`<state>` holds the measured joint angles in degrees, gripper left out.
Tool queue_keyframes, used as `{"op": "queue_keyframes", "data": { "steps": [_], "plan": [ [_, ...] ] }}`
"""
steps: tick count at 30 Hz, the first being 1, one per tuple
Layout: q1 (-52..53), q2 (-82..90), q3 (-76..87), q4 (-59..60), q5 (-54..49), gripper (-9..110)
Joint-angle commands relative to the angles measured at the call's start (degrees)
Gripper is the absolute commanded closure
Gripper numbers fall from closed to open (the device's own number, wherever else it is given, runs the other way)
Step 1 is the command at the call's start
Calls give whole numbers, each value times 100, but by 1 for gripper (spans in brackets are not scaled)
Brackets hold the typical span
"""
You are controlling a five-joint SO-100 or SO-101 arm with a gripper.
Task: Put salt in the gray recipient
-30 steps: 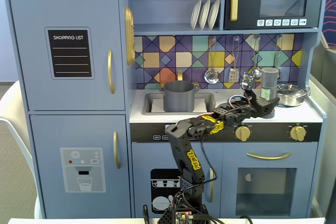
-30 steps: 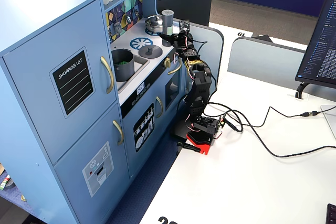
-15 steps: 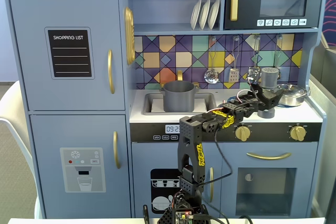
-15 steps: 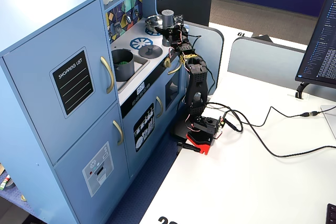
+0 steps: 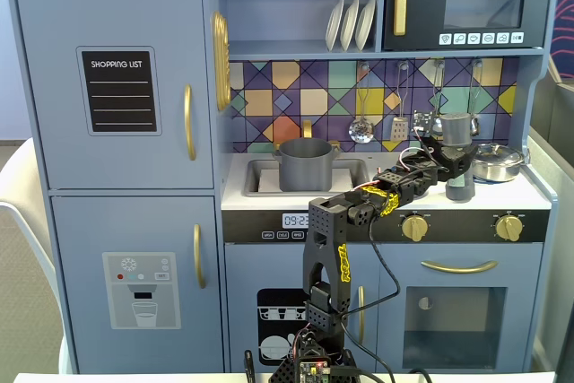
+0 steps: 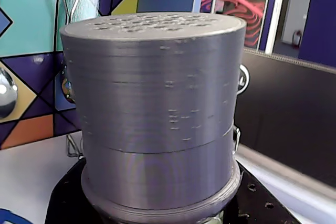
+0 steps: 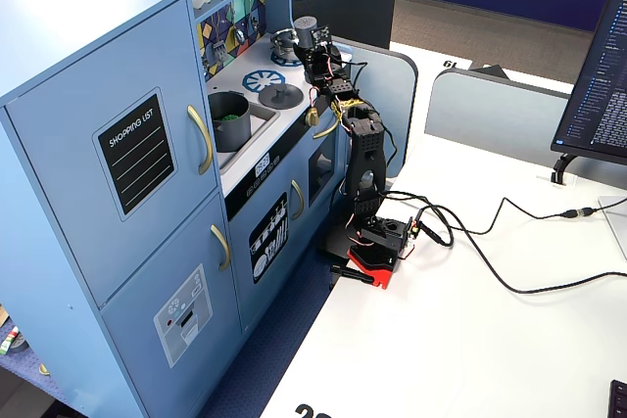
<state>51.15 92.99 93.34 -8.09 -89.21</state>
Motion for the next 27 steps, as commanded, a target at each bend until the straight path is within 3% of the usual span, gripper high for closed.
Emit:
{"op": "queue_keyframes", "data": {
  "steps": [1, 6, 9, 12, 19, 27],
  "plan": [
    [-141, 1090, -352, 448, 765, 101],
    [-747, 2312, -527, 1846, 2646, 101],
    [-1468, 2944, -642, 2373, 4008, 101],
    [-2391, 3419, -721, 2979, 4693, 101],
    [-4315, 3621, -949, 3454, 7005, 101],
    [-4843, 2224, -2865, 4948, 11979, 101]
  ]
}}
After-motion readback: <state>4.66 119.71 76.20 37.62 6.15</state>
